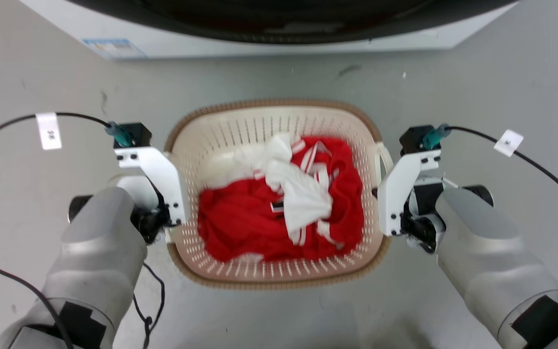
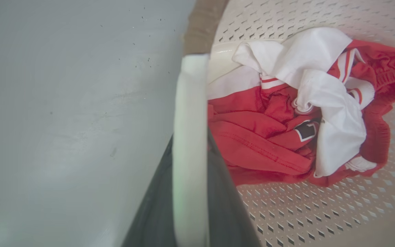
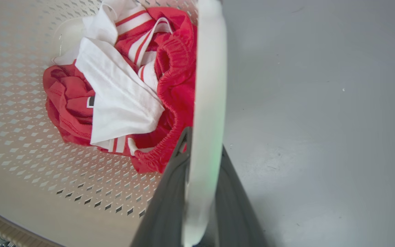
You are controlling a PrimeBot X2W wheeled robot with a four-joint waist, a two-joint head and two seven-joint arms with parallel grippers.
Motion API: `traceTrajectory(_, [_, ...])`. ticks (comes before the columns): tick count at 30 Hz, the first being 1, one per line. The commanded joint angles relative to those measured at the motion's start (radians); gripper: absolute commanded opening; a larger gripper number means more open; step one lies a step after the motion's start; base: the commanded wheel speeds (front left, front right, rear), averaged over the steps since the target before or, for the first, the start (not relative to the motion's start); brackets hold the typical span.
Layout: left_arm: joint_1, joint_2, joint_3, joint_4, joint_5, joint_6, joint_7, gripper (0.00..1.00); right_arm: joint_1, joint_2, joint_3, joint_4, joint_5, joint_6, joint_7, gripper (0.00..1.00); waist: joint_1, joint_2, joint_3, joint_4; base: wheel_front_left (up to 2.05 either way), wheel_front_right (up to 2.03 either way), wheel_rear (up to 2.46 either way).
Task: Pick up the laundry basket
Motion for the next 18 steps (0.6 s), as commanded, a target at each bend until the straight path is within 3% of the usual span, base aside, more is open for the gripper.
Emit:
traceTrajectory(1, [0.015,-0.031,-0.009,-0.007,-0.012,-0.005,0.018,0.0,0.016,0.028,0.009,-0.009,0.015,0.014,0.024,0.0,0.0,0.0,-0.078,0.006,0.0,0.0,0.0])
traceTrajectory(10, [0.061,-0.058,-0.045,-0.002,-0.066,-0.007,0.119,0.0,0.043,0.003,0.032,0.002,0.063,0.014,0.151,0.0,0.0,0.0,-0.24,0.021,0.0,0.0,0.0])
traceTrajectory(18, [0.102,-0.066,-0.072,0.008,-0.089,-0.007,0.133,0.0,0.074,-0.006,0.049,0.005,0.089,0.014,0.188,0.0,0.0,0.0,-0.364,0.028,0.0,0.0,0.0])
